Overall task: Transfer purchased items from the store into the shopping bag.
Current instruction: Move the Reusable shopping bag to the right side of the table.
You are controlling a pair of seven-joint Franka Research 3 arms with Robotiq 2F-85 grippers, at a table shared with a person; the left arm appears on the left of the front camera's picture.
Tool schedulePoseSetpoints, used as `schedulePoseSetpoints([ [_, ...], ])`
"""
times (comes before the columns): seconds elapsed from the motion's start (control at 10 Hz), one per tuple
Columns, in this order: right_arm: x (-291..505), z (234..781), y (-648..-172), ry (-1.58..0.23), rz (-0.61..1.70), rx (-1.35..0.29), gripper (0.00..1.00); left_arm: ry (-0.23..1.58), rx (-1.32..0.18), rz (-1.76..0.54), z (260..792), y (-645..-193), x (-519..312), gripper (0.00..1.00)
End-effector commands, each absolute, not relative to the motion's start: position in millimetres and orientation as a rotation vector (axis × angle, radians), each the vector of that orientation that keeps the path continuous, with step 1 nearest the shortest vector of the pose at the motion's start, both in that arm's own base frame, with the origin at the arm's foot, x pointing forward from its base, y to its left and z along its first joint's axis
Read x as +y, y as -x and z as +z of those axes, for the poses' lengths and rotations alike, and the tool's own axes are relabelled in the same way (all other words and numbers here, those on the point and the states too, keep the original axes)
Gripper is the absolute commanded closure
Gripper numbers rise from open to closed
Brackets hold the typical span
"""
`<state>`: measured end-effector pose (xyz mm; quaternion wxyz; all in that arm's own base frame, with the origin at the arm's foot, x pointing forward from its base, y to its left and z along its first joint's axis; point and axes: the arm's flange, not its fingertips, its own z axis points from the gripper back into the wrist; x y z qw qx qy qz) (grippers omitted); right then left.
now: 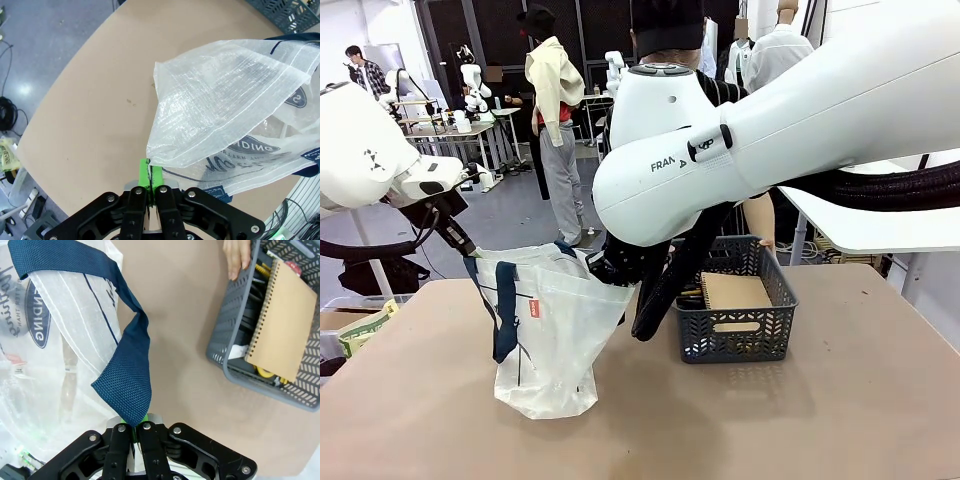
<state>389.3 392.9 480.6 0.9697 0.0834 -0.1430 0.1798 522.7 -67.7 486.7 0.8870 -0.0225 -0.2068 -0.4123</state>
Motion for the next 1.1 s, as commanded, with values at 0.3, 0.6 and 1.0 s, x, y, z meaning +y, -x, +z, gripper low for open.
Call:
schedulePoseSetpoints([
  [0.3,393.0,480.3,-389.7,-0.167,0.356,-0.286,1.0,0.047,-0.425,-0.842,489.4,-520.2,-66.9,1.0],
  [0.6,393.0,480.3,-389.7,-0.167,0.356,-0.286,1.0,0.047,-0.425,-0.842,489.4,-520.2,-66.9,1.0],
  [1.0,393.0,480.3,-389.7,-0.167,0.356,-0.286,1.0,0.047,-0.425,-0.842,489.4,-520.2,-66.9,1.0],
])
